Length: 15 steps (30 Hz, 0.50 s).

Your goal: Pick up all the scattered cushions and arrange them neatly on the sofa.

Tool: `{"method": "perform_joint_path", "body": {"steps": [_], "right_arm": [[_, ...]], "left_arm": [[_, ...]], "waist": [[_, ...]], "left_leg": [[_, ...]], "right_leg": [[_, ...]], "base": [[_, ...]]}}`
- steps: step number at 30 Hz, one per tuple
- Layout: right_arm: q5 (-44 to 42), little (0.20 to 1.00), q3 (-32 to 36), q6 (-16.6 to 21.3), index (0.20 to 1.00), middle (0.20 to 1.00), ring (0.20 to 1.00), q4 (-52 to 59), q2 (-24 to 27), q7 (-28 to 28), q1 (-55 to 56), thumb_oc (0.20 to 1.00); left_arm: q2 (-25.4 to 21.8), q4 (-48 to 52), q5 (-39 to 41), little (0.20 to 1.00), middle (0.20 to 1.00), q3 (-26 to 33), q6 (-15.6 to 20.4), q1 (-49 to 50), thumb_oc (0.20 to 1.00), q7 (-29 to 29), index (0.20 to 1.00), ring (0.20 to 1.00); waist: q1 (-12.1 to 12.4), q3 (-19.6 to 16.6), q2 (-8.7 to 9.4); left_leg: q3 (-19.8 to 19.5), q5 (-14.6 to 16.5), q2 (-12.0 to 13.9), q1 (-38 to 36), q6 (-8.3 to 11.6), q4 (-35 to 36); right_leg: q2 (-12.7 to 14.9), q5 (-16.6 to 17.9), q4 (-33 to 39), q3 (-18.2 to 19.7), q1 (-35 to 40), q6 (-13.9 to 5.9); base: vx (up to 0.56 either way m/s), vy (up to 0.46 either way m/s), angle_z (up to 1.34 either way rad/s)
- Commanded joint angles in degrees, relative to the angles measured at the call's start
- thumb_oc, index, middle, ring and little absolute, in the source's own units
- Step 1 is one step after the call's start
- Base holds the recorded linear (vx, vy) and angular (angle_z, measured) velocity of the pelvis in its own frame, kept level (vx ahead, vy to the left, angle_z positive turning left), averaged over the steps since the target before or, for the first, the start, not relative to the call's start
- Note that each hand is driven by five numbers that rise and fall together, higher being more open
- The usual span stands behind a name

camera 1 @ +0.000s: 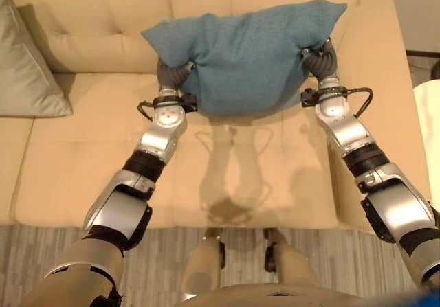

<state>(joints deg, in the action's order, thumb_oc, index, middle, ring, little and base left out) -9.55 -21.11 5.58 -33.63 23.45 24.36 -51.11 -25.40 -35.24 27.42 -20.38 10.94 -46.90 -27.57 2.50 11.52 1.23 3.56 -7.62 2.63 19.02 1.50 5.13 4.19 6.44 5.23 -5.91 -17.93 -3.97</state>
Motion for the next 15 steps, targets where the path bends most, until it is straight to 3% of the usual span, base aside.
{"method": "perform_joint_path", "body": {"steps": [1, 7, 8, 9, 10, 11, 12, 13, 15], "right_arm": [[0.06, 0.2, -0.78, 5.44, 0.2, 0.2, 0.2, 1.96, -2.23, 0.69, -8.01, 0.2], [1.0, 0.2, -1.52, 5.03, 0.2, 0.2, 0.2, -0.28, -2.49, 0.58, -8.47, 0.2], [1.29, 0.2, -2.03, 4.69, 0.2, 0.2, 0.2, -2.13, -2.15, 0.77, -9.35, 0.2], [1.28, 0.241, -2.01, 4.7, 0.241, 0.241, 0.241, -2.17, -2.14, 0.77, -9.45, 0.241], [2.26, 0.344, -2.38, 4.42, 0.344, 0.344, 0.344, -3.68, -1.82, 1.59, -10.27, 0.344], [3.22, 0.507, -2.68, 4.14, 0.507, 0.507, 0.507, -4.66, -1.25, 2.47, -11.46, 0.507], [4.81, 0.928, -3.04, 3.56, 0.928, 0.928, 0.928, -5.96, -0.28, 3.66, -13.16, 0.928], [5.81, 1.0, -3.12, 3.12, 1.0, 1.0, 1.0, -6.65, 0.43, 4.82, -14.36, 1.0], [8.78, 1.0, -3.19, 1.0, 1.0, 1.0, 1.0, -9.15, 2.94, 7.75, -17.1, 1.0]], "left_arm": [[-0.36, -0.49, -4.0, 0.2, 0.2, -2.67, 6.69, -11.42, 0.2, 1.0, 0.2, 0.2], [-1.13, -3.09, -5.1, 0.2, 0.2, -3.2, 5.94, -12.74, 0.2, 1.29, 0.2, 0.2], [-1.89, -5.75, -5.94, 0.247, 0.247, -4.05, 5.37, -14.41, 0.247, 1.52, 0.247, 0.247], [-1.92, -5.82, -5.92, 0.642, 0.642, -4.07, 5.39, -14.53, 0.642, 1.54, 0.642, 0.642], [-2.53, -7.62, -6.85, 0.887, 0.887, -4.67, 4.97, -15.83, 0.887, 1.27, 0.887, 0.887], [-3.12, -9.0, -7.26, 1.0, 1.0, -4.89, 4.63, -17.13, 1.0, 0.95, 1.0, 1.0], [-3.94, -10.67, -7.98, 1.0, 1.0, -5.14, 4.27, -19.2, 1.0, 0.24, 1.0, 1.0], [-4.59, -11.26, -8.5, 1.0, 1.0, -5.1, 3.84, -20.27, 1.0, -0.24, 1.0, 1.0], [-6.1, -13.58, -9.62, 1.0, 1.0, -4.77, 2.94, -22.34, 1.0, -1.58, 1.0, 1.0]], "waist": [[-0.19, -2.24, 0.75], [-0.56, -1.36, -0.03], [-0.79, -1.48, -0.28], [-0.84, -1.6, -0.23], [-0.89, -1.61, -0.32], [-0.95, -1.6, -0.41], [-1.03, -1.72, -0.42], [-0.93, -1.74, -0.53], [-0.77, -2.2, -0.7]], "left_leg": [[-1.07, 2.23, -0.68, -0.73, 3.8, -0.13], [-1.08, 1.7, -1.0, 1.29, 3.92, -0.13], [-1.14, 1.65, -1.02, 2.21, 4.09, -0.13], [-1.17, 1.39, -1.09, 2.55, 4.07, -0.13], [-1.18, 1.41, -1.01, 2.95, 4.23, -0.13], [-1.14, 1.27, -0.94, 3.51, 4.35, -0.13], [-1.13, 0.8, -1.07, 4.68, 4.49, -0.13], [-1.24, 0.87, -0.98, 5.24, 4.65, -0.13], [-1.72, 0.45, -1.01, 7.28, 4.99, -0.13]], "right_leg": [[2.64, 1.62, -0.94, -0.63, 1.03, -5.95], [2.75, 2.16, -0.89, -0.3, -1.16, -6.03], [2.68, 2.32, -0.8, -0.3, -2.08, -6.01], [2.74, 2.53, -0.77, -0.32, -2.39, -6.0], [2.66, 2.53, -0.63, -0.19, -2.69, -6.05], [2.65, 2.65, -0.53, -0.22, -3.29, -6.09], [2.62, 3.07, -0.34, -0.31, -4.3, -6.19], [2.53, 3.01, -0.26, -0.5, -4.8, -6.31], [2.25, 3.02, -0.23, -0.77, -6.72, -6.49]], "base": [[0.0, 0.0, 0.0], [0.0, 0.001, -0.01], [0.0, 0.0, 0.0], [0.0, 0.0, 0.0], [0.0, 0.0, 0.0], [0.0, 0.0, 0.0], [-0.02, -0.009, 0.03], [-0.02, -0.031, 0.01], [0.01, -0.034, 0.03]]}}
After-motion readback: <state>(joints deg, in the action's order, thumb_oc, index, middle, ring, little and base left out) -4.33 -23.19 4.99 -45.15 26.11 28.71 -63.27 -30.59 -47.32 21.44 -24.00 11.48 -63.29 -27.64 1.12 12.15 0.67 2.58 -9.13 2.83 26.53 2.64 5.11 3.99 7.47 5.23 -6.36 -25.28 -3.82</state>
